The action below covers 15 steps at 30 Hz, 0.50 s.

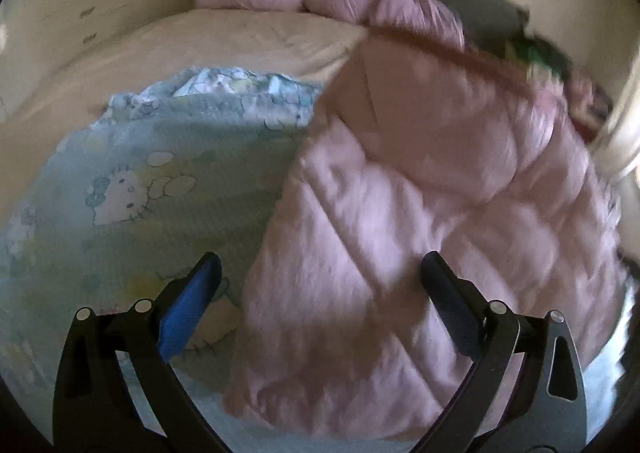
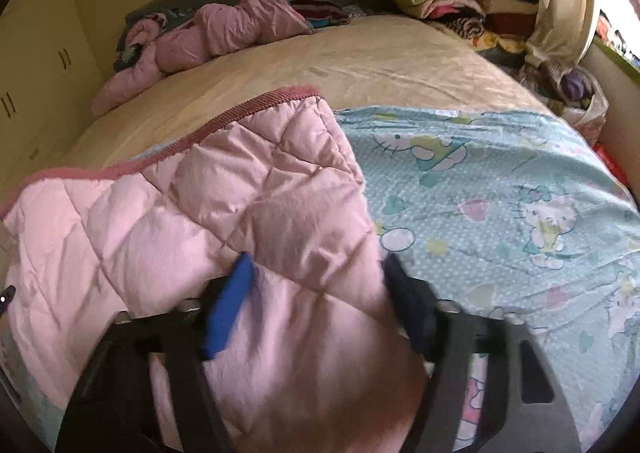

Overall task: Fold large clothes
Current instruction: 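Grasp the folded jacket edge with the right tool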

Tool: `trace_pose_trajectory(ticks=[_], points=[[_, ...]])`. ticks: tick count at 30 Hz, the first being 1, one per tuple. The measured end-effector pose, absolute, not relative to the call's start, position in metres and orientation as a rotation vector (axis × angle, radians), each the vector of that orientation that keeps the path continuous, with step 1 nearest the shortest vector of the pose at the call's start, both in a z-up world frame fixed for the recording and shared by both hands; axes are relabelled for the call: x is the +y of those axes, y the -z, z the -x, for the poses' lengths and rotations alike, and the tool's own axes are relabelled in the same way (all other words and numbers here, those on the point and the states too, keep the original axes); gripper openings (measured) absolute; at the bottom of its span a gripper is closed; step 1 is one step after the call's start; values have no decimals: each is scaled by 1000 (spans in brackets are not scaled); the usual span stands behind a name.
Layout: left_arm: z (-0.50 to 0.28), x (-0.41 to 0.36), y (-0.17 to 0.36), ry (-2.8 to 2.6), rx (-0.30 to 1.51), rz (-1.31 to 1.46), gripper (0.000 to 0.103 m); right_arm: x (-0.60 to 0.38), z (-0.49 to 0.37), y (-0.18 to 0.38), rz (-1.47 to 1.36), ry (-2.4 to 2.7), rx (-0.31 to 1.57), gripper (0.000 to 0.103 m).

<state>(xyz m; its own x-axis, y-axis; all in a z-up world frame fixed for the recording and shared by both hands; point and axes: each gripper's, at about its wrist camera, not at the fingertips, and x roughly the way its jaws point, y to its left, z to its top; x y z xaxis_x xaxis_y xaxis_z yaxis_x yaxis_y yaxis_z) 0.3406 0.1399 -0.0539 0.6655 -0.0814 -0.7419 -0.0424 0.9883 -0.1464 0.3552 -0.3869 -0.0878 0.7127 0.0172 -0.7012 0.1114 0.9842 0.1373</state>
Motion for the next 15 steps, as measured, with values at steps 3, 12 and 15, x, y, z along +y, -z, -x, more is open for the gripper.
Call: trace_pose_trajectory(ticks=[3,12,15], points=[[-343,136,58,88,821,210,43,-383,-351,88,-152,67,758,18],[-353,123,14,26,650,138,17,-399,-352,42,-239,116,563,11],[-368,123,13,17,644,148,17,-396,-377,34,-213,132,562,11]])
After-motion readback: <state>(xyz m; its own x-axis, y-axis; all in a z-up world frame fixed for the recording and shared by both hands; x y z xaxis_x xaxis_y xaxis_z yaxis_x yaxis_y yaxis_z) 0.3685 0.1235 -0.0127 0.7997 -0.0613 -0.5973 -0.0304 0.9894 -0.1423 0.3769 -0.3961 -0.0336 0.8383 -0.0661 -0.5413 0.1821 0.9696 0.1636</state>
